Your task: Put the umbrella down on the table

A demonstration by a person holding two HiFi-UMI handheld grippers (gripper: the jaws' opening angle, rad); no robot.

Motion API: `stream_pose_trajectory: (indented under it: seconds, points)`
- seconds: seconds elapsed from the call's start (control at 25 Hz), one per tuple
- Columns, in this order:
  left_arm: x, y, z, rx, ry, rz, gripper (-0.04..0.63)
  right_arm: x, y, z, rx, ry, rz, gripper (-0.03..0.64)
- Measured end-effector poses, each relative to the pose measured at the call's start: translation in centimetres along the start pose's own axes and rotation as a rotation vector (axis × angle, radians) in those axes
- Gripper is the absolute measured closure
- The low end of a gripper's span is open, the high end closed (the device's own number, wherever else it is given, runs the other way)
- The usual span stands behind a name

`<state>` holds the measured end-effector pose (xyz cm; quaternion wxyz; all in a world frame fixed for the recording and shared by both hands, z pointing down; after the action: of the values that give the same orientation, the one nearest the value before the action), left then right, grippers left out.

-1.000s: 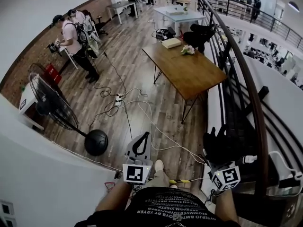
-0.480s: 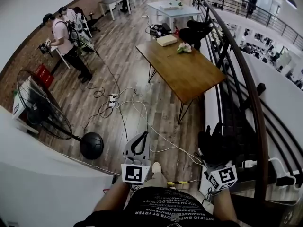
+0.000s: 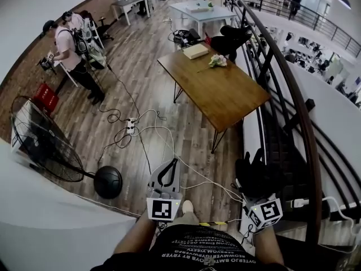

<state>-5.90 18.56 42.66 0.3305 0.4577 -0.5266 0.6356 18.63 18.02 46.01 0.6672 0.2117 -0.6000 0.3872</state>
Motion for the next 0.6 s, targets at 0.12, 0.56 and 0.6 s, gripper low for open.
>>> stream_pose_trajectory:
  seconds: [0.12, 0.56, 0.6]
  points:
    - [0.2, 1.0, 1.4, 0.011, -0.005, 0.005, 0.566, -0.6, -0.3, 1.4, 0.010, -0.003, 0.009, 0.339]
    - [0.8, 4.0, 5.2, 0.069, -0.049, -0.004, 0.565, -2.3, -0.2, 5.5, 0.041, -0.016, -0.004, 0.339]
    - [1.0, 4.3, 5.4, 0.074, -0.047, 0.000, 0.565, -2.4, -0.1, 5.8, 0.042, -0.020, -0.003, 0.339]
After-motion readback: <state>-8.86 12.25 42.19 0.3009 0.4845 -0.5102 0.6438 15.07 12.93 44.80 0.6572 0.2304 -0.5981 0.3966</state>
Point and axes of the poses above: the fingertips, and each gripper's own axes: z forward along the fingers, y to its left, x out of its underside, the point moved 2 cm from there along -z, backward along the fingers, and after that the axes turned 11 degrees about z, right-handed, at the moved point
